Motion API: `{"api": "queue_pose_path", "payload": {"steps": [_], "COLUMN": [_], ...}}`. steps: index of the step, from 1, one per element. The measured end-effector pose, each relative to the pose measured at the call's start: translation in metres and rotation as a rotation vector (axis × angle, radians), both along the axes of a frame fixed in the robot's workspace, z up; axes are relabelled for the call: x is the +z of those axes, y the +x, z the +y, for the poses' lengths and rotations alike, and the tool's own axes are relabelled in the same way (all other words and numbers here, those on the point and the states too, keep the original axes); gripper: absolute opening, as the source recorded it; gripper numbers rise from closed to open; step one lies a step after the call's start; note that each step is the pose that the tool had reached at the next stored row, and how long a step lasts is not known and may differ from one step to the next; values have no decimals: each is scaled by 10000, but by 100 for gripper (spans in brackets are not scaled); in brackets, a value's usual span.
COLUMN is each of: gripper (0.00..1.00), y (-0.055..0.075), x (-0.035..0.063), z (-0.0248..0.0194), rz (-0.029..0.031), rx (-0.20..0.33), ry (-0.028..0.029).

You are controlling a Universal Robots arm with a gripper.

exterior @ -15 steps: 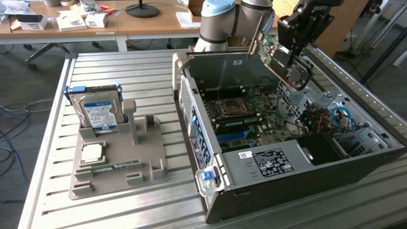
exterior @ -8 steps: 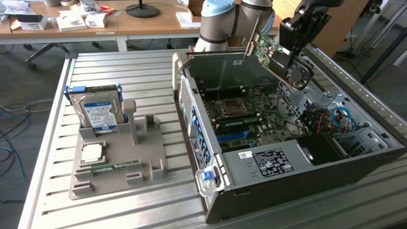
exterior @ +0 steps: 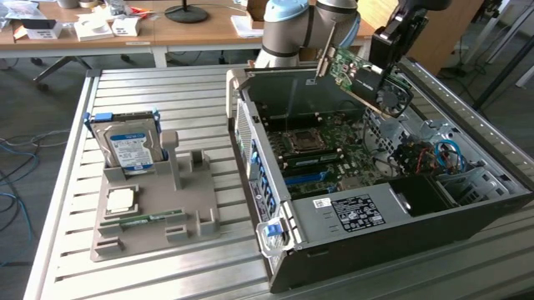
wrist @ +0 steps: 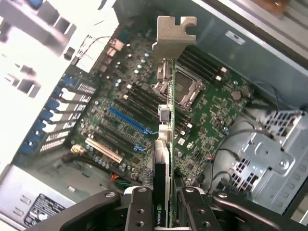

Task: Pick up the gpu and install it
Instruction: 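Insert the gpu into the slot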

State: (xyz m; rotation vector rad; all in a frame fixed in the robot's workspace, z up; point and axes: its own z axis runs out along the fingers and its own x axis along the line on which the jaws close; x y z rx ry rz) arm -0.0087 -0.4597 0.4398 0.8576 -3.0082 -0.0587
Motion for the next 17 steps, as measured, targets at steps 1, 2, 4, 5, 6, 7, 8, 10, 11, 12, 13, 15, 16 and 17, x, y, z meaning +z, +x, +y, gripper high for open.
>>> {"api": "queue_pose_path", "payload": {"steps": [1,2,4,5,6,7,8,10,11,12,13,15,16,17], "gripper": [26,26,26,26,26,26,26,26,26,26,26,26,26,26], "y": [0,0,0,0,0,0,0,0,0,0,0,0,0,0], "x": [-2,-4,-8,-10,-12,-14,-16,-20,-22,-24,-26,-31,-34,-36], "z": [0,0,0,0,0,0,0,0,0,0,0,0,0,0], "rz": [0,0,0,0,0,0,0,0,0,0,0,0,0,0], "rx": [173,355,730,910,1088,1270,1450,1803,1999,2180,2359,2719,2899,3079], "ry": [0,0,0,0,0,0,-1,-1,-1,-1,0,0,0,0]}}
